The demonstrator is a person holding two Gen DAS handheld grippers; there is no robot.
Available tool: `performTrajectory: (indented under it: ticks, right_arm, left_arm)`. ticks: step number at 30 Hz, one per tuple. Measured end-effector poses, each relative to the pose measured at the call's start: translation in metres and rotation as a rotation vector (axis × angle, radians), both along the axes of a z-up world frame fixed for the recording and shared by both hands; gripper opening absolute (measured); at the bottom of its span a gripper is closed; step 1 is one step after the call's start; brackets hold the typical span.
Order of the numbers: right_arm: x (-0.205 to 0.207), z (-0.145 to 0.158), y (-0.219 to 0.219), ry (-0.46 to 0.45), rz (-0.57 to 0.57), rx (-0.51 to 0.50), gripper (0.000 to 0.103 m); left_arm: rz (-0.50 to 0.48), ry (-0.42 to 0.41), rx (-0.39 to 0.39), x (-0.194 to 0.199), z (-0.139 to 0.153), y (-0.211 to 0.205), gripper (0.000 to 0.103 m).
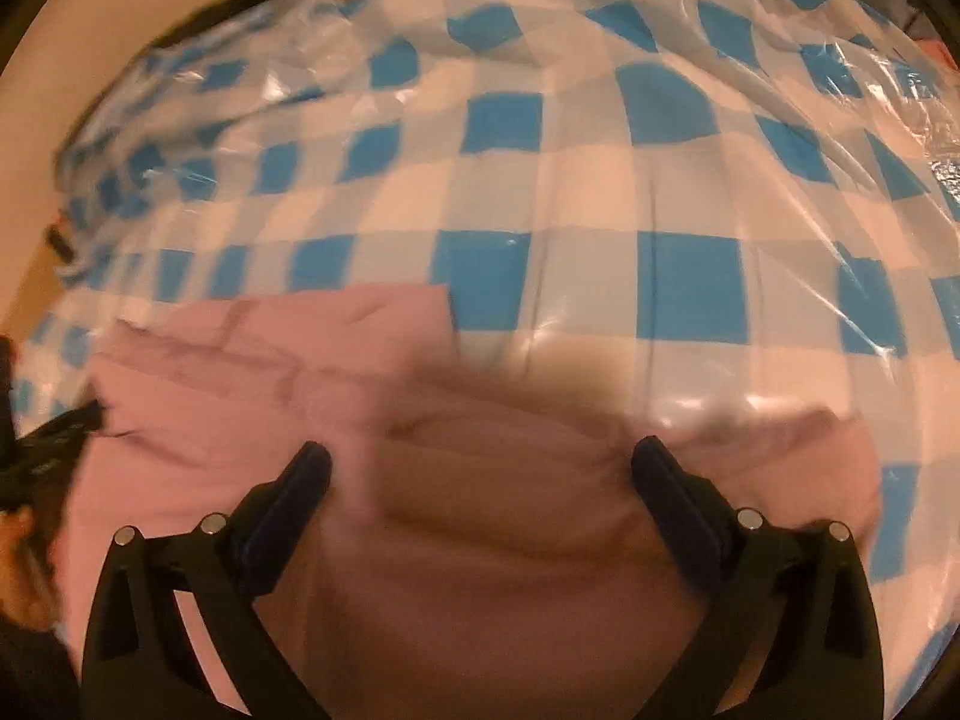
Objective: Fold large clothes
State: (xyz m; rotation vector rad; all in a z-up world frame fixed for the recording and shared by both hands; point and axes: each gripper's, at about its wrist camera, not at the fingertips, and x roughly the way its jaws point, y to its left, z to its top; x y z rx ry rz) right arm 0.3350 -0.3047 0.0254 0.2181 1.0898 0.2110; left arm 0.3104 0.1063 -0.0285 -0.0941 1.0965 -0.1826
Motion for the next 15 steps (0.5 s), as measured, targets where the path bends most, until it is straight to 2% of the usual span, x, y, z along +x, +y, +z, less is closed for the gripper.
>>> performTrajectory:
  ticks: [1, 3, 5, 7, 9, 11, 12, 13, 15]
  right_arm:
    - [-0.012, 0.014, -0.008, -0.031, 0.002, 0.028, 0.096]
    - [-0.062, 0.054, -0.037, -0.127, -0.005, 0.075, 0.096]
    - [-0.123, 0.075, -0.072, -0.172, -0.04, 0.082, 0.096]
    - [-0.169, 0.065, -0.101, -0.126, -0.076, 0.119, 0.096]
    - [-0.206, 0.039, -0.126, -0.042, -0.101, 0.219, 0.096]
    - [-0.234, 0.013, -0.138, 0.023, -0.128, 0.311, 0.096]
    - [-0.241, 0.005, -0.139, 0.038, -0.135, 0.321, 0.096]
    - [-0.244, -0.009, -0.134, 0.06, -0.12, 0.366, 0.096]
    - [-0.246, -0.025, -0.117, 0.091, -0.067, 0.475, 0.097]
  left_arm:
    - [-0.005, -0.029, -0.03, -0.016, 0.015, 0.01, 0.076]
    - [0.014, -0.09, -0.081, -0.049, 0.038, 0.036, 0.077]
    - [0.076, -0.143, -0.102, -0.092, 0.054, 0.077, 0.085]
    - [0.159, -0.142, -0.112, -0.133, 0.049, 0.121, 0.088]
    - [0.208, -0.099, -0.148, -0.155, 0.033, 0.149, 0.088]
    - [0.264, -0.032, -0.216, -0.177, 0.009, 0.174, 0.088]
    - [0.279, -0.013, -0.259, -0.182, -0.001, 0.18, 0.088]
    - [0.28, 0.008, -0.339, -0.187, -0.015, 0.182, 0.088]
    - [0.27, 0.029, -0.427, -0.191, -0.03, 0.179, 0.088]
